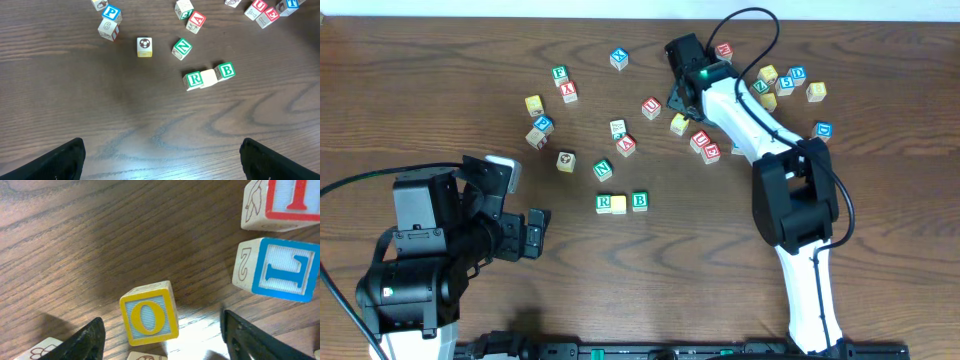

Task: Spell out ROBOT
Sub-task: 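Lower the right gripper and grasp the yellow O block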

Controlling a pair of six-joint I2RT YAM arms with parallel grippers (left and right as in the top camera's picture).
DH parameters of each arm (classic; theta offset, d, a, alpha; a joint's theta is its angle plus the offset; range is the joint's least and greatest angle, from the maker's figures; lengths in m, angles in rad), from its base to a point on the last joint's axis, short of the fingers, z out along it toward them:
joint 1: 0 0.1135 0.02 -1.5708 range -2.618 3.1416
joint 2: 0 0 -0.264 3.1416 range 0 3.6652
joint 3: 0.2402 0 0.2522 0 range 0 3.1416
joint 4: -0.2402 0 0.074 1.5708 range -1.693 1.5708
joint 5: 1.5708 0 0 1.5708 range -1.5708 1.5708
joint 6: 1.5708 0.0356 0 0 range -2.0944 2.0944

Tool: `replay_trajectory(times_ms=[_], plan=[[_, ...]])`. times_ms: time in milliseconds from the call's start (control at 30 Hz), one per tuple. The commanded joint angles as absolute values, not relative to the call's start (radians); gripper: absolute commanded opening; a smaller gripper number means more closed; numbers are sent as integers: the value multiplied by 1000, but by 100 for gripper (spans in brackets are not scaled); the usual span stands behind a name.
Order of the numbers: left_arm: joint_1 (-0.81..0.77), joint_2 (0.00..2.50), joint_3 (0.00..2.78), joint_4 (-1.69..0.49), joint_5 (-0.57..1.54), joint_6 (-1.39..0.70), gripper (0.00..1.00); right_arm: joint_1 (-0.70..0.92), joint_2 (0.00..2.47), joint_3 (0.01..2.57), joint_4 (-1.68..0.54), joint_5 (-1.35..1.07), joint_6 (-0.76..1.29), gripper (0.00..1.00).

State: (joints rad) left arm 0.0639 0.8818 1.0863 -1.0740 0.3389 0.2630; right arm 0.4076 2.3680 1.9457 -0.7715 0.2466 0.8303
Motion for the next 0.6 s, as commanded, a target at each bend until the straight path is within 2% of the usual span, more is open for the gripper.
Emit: replay_trajectory(times_ms=[0, 400, 567], plan=[[69, 881, 1094, -1076, 351, 273, 97, 420, 2364, 1959, -771, 290, 837, 69], [69, 881, 1094, -1077, 351, 273, 97, 416, 2428, 1955, -721, 291, 706, 69], [69, 881, 1094, -1077, 351, 273, 97, 416, 2430, 1955, -702, 295, 671, 65]])
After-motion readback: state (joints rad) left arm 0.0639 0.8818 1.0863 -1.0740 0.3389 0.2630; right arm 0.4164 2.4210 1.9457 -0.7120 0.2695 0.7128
